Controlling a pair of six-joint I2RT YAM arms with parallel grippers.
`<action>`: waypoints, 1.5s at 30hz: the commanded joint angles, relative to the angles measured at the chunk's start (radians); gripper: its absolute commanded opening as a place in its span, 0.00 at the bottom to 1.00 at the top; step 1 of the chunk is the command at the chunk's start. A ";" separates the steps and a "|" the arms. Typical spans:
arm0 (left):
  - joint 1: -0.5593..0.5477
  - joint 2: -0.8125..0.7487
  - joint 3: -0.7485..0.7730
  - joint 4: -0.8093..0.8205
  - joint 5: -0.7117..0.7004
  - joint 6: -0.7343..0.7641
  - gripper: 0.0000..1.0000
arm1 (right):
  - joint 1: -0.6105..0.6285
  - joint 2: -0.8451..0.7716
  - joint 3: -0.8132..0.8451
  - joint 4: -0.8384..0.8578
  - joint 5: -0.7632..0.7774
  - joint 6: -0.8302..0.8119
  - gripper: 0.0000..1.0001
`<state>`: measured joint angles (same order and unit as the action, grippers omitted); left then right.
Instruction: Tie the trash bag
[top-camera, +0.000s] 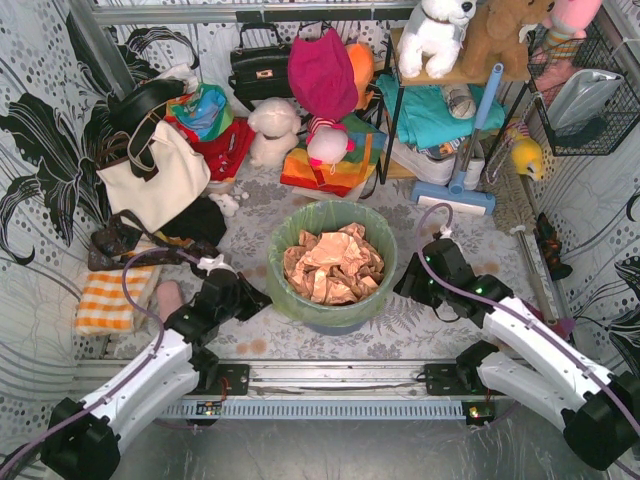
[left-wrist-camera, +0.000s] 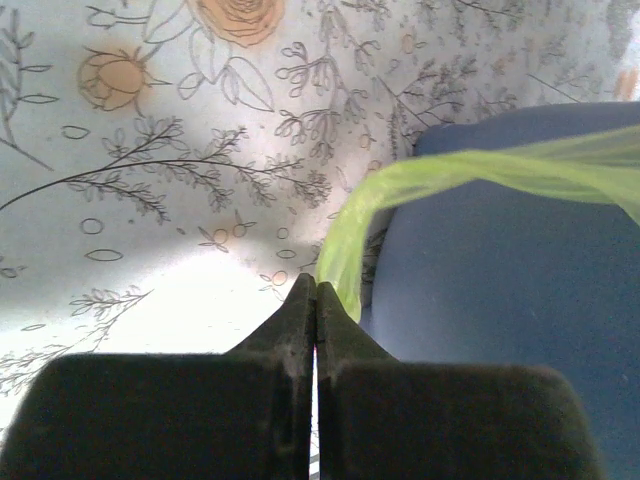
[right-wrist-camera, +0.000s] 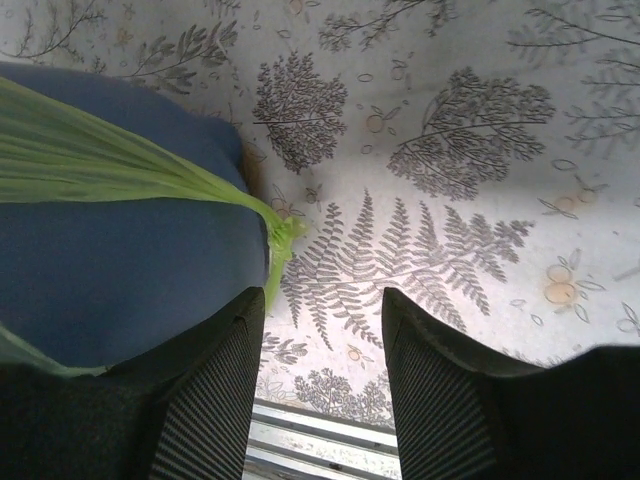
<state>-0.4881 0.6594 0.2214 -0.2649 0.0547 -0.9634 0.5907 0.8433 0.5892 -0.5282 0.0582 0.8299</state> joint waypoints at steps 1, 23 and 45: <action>0.006 0.041 0.053 -0.088 -0.070 0.042 0.00 | 0.002 0.029 -0.056 0.168 -0.089 0.018 0.49; 0.006 0.057 0.097 -0.049 0.012 0.092 0.48 | 0.001 0.249 -0.198 0.526 -0.214 0.061 0.42; 0.005 0.226 -0.085 0.366 0.248 0.063 0.69 | 0.002 0.282 -0.179 0.500 -0.223 0.045 0.00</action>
<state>-0.4881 0.8516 0.1741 -0.0364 0.2562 -0.8959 0.5907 1.1267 0.3851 0.0044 -0.1585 0.8860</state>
